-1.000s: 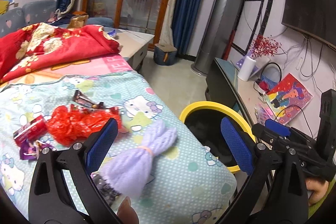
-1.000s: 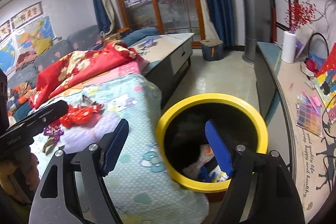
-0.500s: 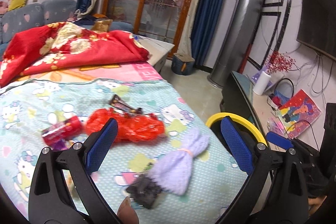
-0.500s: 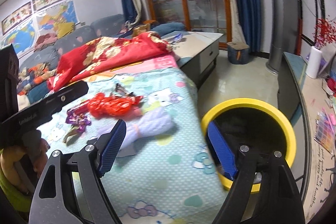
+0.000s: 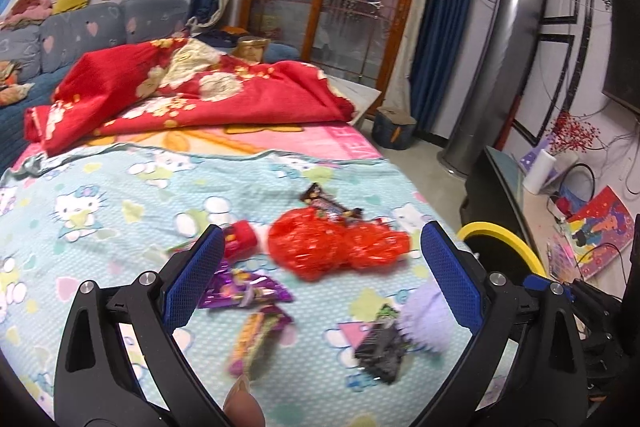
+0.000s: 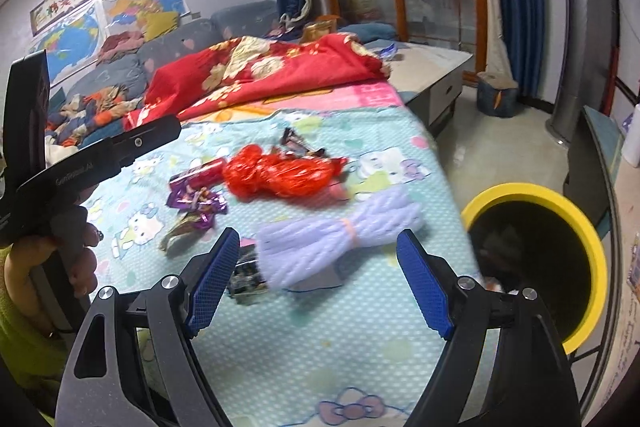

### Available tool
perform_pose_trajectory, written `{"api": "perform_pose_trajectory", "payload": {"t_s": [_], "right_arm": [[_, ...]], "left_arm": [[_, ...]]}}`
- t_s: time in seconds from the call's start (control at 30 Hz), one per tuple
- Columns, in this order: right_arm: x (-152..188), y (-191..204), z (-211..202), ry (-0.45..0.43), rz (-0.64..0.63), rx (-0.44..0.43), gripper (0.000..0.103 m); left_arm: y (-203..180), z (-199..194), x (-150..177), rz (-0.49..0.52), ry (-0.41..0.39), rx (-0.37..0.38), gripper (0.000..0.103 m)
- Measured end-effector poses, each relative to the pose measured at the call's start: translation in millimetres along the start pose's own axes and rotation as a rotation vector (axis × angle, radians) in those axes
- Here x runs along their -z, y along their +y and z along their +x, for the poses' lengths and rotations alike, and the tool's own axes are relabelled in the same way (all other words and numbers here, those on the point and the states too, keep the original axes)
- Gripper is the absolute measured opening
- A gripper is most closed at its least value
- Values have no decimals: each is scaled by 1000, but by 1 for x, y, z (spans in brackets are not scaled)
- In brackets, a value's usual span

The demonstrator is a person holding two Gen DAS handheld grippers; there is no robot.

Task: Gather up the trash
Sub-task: 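Return both open tools to the remaining trash on the bed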

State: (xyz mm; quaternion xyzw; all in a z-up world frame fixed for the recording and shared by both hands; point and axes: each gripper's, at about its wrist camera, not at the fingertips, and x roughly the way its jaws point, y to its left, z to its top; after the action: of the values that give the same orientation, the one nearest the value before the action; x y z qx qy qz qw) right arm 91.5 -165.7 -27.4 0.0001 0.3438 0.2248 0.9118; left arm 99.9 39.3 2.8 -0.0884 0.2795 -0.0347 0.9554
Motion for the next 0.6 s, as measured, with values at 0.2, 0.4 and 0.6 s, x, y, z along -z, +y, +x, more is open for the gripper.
{"api": "perform_pose_trajectory", "payload": {"t_s": [0.2,0.4,0.6], "right_arm": [[1,10,18,40,31,-14,78],[4,0,43,88,125,1,77],[11,-13,67,171,226,-33,60]], "left_arm": [[23,-5,3,-13,7,-43,90],[39,-1,21,0,66,-67,90],[50,11,48,-15,156,-48,90]]}}
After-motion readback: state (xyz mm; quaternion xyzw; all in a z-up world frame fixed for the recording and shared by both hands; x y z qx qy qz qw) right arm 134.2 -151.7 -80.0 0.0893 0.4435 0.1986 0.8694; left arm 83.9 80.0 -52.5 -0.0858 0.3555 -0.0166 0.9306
